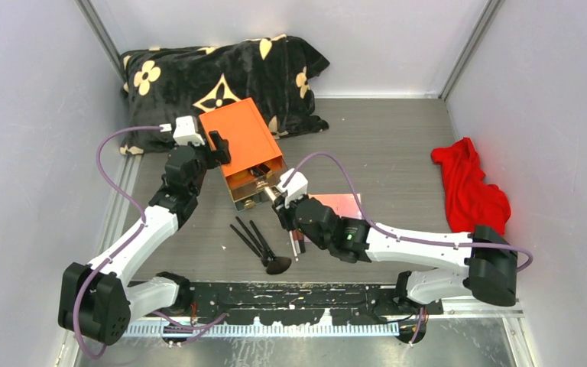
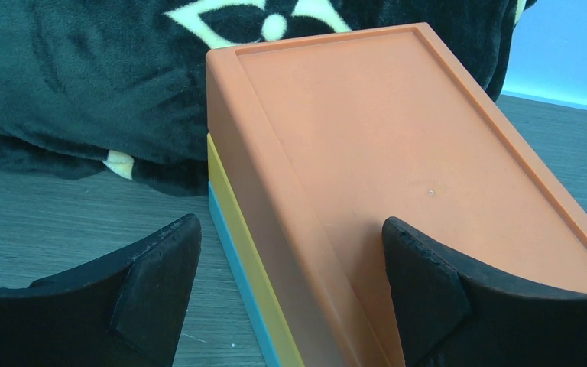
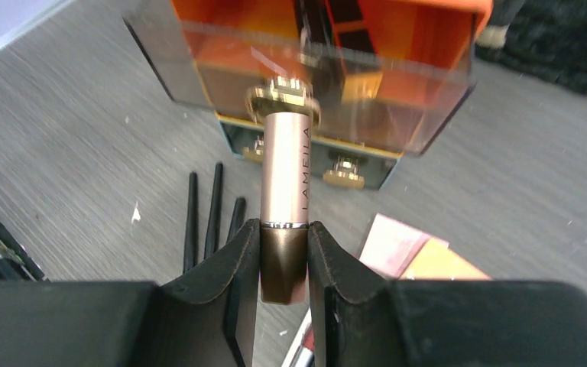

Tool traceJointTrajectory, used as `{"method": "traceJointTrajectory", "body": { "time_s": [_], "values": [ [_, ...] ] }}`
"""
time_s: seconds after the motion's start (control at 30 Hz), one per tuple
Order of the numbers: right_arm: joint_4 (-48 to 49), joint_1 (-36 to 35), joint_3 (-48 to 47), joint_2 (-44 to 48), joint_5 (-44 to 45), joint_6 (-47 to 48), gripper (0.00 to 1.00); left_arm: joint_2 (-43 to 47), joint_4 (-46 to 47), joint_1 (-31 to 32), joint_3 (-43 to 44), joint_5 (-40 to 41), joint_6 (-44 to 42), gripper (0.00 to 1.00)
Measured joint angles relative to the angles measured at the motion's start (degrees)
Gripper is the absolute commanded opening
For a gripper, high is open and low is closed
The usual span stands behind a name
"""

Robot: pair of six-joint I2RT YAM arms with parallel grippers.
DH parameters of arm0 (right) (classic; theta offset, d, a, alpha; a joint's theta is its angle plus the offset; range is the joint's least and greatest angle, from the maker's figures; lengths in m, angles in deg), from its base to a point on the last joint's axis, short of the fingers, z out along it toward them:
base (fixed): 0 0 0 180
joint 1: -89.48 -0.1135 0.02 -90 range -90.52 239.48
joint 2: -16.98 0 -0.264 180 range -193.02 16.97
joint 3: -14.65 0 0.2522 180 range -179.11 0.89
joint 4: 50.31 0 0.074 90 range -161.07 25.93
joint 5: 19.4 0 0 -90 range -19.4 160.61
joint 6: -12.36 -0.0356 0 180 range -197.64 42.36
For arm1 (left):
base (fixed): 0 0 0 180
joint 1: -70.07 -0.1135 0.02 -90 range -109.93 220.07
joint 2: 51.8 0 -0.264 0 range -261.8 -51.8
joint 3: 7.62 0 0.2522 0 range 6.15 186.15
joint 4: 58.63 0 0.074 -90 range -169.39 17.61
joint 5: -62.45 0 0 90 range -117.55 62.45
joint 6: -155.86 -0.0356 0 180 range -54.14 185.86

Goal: Organize the makeup
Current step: Pick up the lipstick at the center of the board.

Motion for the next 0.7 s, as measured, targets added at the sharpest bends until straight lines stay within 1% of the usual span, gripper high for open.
{"method": "traceJointTrajectory", "body": {
  "time_s": [0.2, 0.43, 0.57, 0.7],
  "values": [
    [-3.4, 0.0, -8.8, -0.5, 0.8, 4.2, 0.09, -0.6, 0.0, 0.0, 0.4, 0.0, 0.0, 0.86],
    [-4.3, 0.9, -14.6, -2.4, 0.8, 7.3, 0.11, -0.6, 0.0, 0.0, 0.4, -0.1, 0.0, 0.86],
    [-4.8, 3.1, -18.1, -6.0, -0.4, 8.7, 0.11, -0.6, 0.0, -0.1, 0.4, -0.2, 0.0, 0.86],
    [-4.5, 7.0, -20.0, -9.4, -2.6, 9.8, 0.11, -0.6, 0.0, -0.1, 0.4, -0.2, 0.0, 0.86]
  ]
}}
